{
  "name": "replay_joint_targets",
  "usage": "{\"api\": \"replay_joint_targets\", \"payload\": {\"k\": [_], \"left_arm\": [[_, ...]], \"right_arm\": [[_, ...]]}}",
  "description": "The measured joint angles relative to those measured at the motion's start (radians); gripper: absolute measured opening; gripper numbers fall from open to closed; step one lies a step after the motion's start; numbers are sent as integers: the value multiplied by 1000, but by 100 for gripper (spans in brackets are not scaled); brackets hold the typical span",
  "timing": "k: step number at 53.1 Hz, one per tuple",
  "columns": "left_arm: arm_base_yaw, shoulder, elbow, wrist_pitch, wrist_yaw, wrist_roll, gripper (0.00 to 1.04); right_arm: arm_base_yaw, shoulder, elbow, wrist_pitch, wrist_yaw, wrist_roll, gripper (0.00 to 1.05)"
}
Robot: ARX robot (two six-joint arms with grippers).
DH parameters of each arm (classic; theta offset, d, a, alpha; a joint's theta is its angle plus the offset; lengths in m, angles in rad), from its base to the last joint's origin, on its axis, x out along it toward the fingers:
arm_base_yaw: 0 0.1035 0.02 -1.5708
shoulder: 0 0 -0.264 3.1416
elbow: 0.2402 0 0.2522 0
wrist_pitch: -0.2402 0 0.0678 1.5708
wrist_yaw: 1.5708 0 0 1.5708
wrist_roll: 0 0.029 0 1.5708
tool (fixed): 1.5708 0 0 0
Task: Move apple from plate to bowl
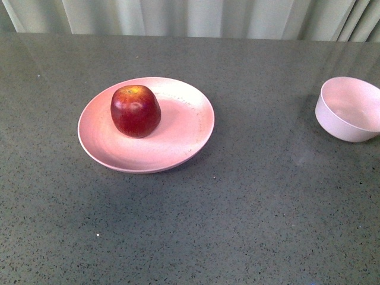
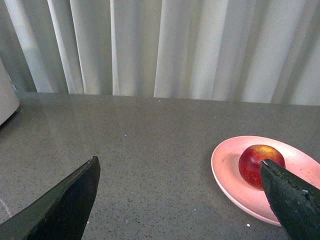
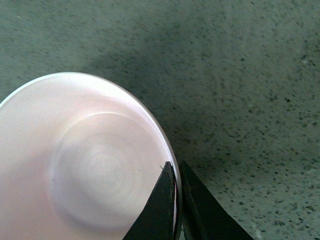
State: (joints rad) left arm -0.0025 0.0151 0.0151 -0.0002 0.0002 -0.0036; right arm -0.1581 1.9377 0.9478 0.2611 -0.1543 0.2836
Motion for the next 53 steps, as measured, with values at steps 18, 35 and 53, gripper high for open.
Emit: {"api": "replay_joint_targets", "payload": {"k": [18, 35, 53], "left_arm": [[0, 0, 0, 0, 0, 0, 96], [0, 0, 0, 0, 0, 0, 96], [0, 0, 0, 0, 0, 0, 96]], "right_arm": [[225, 6, 68, -74, 69, 44, 2], [344, 92, 156, -129, 136, 62, 2], [380, 124, 174, -158, 160, 65, 2]]}}
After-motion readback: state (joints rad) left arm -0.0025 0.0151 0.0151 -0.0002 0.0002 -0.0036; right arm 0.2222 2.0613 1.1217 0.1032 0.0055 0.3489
